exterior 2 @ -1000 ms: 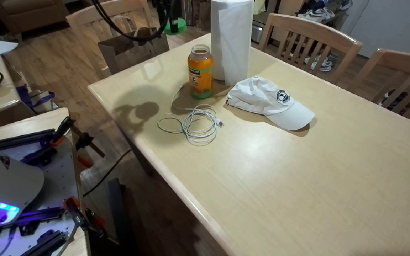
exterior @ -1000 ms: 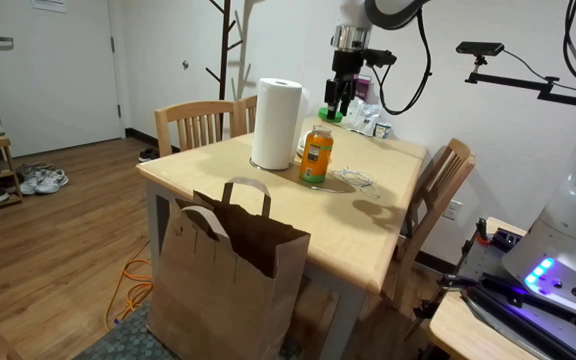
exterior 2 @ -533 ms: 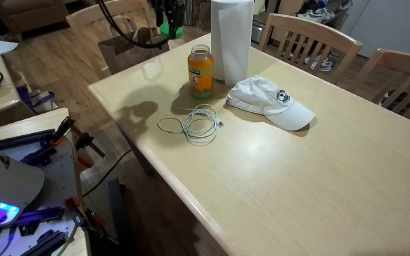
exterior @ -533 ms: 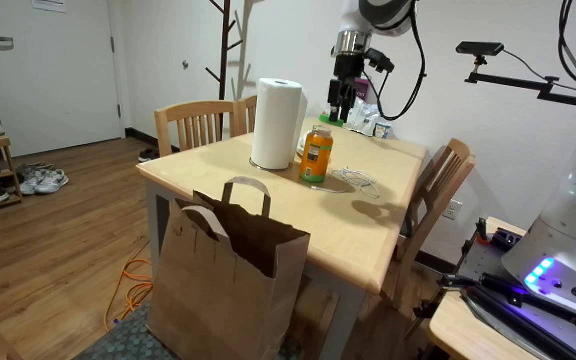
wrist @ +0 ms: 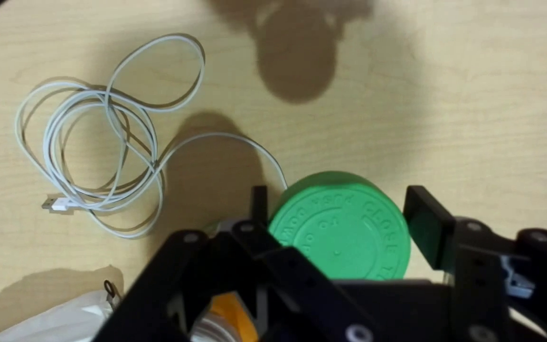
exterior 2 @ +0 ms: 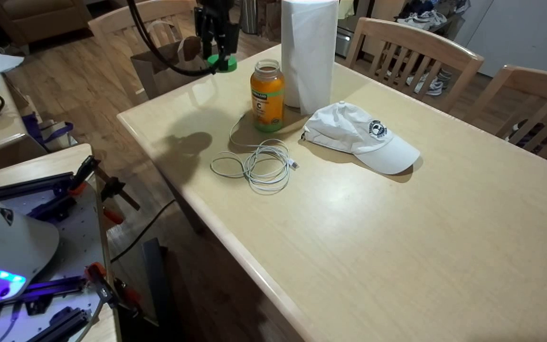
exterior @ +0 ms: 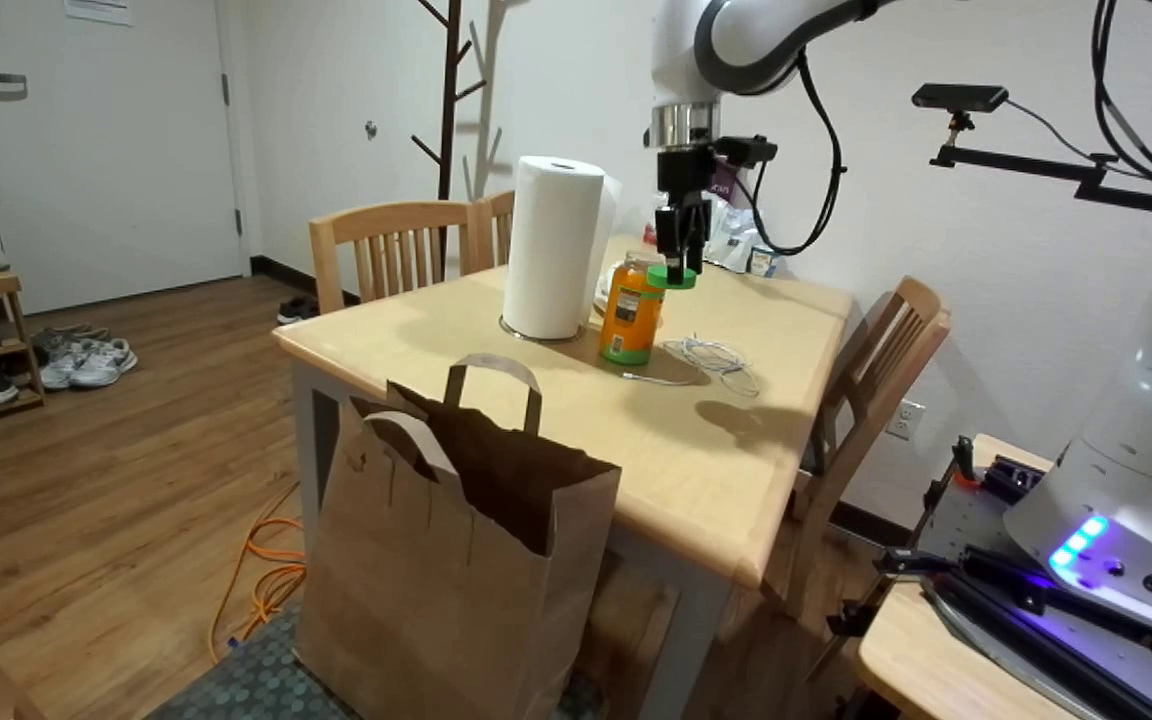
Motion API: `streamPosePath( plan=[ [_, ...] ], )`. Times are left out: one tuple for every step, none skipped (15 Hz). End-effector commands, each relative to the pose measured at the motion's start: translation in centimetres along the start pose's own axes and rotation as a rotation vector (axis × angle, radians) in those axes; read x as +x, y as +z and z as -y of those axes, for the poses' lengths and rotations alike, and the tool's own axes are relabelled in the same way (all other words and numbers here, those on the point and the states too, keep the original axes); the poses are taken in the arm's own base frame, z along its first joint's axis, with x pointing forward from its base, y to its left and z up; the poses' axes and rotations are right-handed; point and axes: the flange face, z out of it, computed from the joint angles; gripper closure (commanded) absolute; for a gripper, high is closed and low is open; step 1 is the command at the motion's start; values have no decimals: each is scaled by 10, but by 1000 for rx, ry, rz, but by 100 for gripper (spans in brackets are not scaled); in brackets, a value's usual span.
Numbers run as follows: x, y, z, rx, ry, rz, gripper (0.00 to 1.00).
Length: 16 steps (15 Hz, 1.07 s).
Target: Put the lid on the bottle
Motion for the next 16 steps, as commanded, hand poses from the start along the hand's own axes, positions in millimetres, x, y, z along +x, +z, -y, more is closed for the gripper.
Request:
streamPosePath(
  plan=[
    [15,-11,11,-68,-21,43,53],
    [19,-17,10,-78,-24,39,53],
    [21,-25,5,-82,-22,35,53],
    [23,-33,0,-91,-15,31,53],
    [24,-43,-7,-87,-8,26,53],
    [25,-52,-14,-81,4,20,53],
    [26,-59,-24,-64,16,17,53],
    [28,-64,-32,-50,19,12,53],
    [31,-66,-42,-31,13,2,53],
    [34,-67,-50,-17,15,-4,53],
    [37,-65,-60,-9,19,-5,53],
    [40,-64,-68,-2,11,-10,53],
    [43,-62,-74,8,8,-12,53],
    [46,-59,-79,13,1,-13,53],
    [48,-58,-81,14,-9,-13,53],
    [50,-55,-80,11,-22,-15,53]
  ],
)
